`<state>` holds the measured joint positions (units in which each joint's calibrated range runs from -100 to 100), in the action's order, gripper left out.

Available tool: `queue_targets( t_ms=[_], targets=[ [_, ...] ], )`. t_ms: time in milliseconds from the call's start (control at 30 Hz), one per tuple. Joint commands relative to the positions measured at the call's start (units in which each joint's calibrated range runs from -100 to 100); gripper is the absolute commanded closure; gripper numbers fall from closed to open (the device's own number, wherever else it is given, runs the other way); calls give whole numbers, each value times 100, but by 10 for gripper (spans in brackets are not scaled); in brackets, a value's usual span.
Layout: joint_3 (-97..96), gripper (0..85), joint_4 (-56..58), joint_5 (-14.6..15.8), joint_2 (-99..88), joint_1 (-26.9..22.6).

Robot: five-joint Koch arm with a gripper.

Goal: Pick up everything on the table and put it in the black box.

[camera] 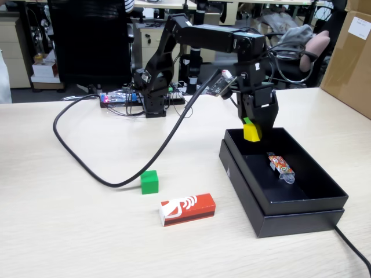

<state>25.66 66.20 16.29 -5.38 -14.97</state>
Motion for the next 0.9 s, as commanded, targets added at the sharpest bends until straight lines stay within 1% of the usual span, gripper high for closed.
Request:
queue_targets(
  t_ms=[0, 233, 367, 500, 533, 600, 767, 867],
  targets=[
    [471, 749, 2, -68, -41, 29],
    [589, 742, -50, -103, 854, 88],
    [589, 642, -50, -151, 911, 73],
    [607, 636, -50, -166, 762, 63],
    [625, 618, -50, -171, 728, 59],
    [652, 547, -50, -200, 601, 29],
    [643, 507, -50, -210, -87, -29],
    [643, 507, -50, -259, -741, -34]
  ],
)
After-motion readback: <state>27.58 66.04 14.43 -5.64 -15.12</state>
